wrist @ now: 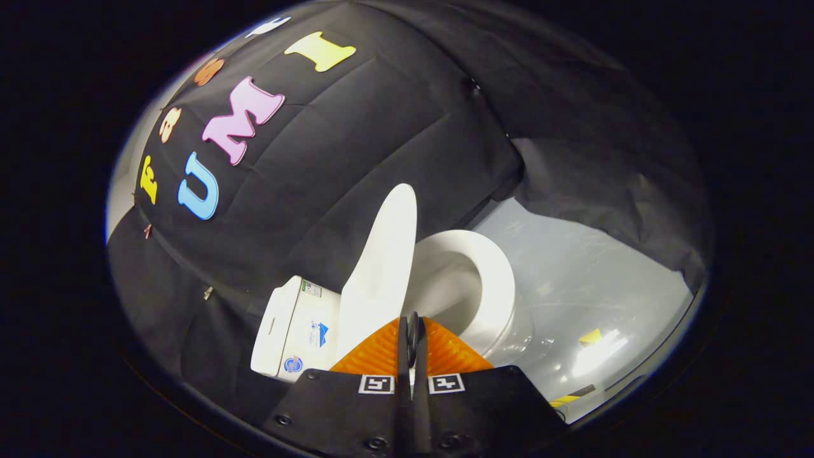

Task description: Open the toilet lid.

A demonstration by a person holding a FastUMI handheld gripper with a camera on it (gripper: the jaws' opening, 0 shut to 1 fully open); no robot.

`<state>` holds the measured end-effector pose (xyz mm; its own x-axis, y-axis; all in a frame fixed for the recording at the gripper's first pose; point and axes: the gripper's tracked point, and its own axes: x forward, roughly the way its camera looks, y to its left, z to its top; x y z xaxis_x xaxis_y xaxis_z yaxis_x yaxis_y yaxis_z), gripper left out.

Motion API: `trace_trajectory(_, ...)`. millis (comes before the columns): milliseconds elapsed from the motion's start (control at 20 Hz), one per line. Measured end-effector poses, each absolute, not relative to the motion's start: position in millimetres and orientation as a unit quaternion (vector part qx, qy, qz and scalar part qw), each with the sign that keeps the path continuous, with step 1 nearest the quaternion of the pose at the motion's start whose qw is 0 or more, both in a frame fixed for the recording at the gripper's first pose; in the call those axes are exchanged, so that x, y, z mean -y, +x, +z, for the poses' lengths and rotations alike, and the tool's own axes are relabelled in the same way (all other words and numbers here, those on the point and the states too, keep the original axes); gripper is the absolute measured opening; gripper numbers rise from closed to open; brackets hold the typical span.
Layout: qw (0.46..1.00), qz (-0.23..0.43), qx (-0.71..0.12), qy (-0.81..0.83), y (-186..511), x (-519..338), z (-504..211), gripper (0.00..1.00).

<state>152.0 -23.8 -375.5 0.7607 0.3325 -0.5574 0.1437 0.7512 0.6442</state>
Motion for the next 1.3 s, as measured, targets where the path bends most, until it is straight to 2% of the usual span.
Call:
trace_trajectory(550, 0.933, 0.026, -0.303, 0.192, 153, -60, -267, 0.05)
trace_trajectory(1300, 0.967, 0.061, -0.236, 0.075, 138, -229, -174, 0.05)
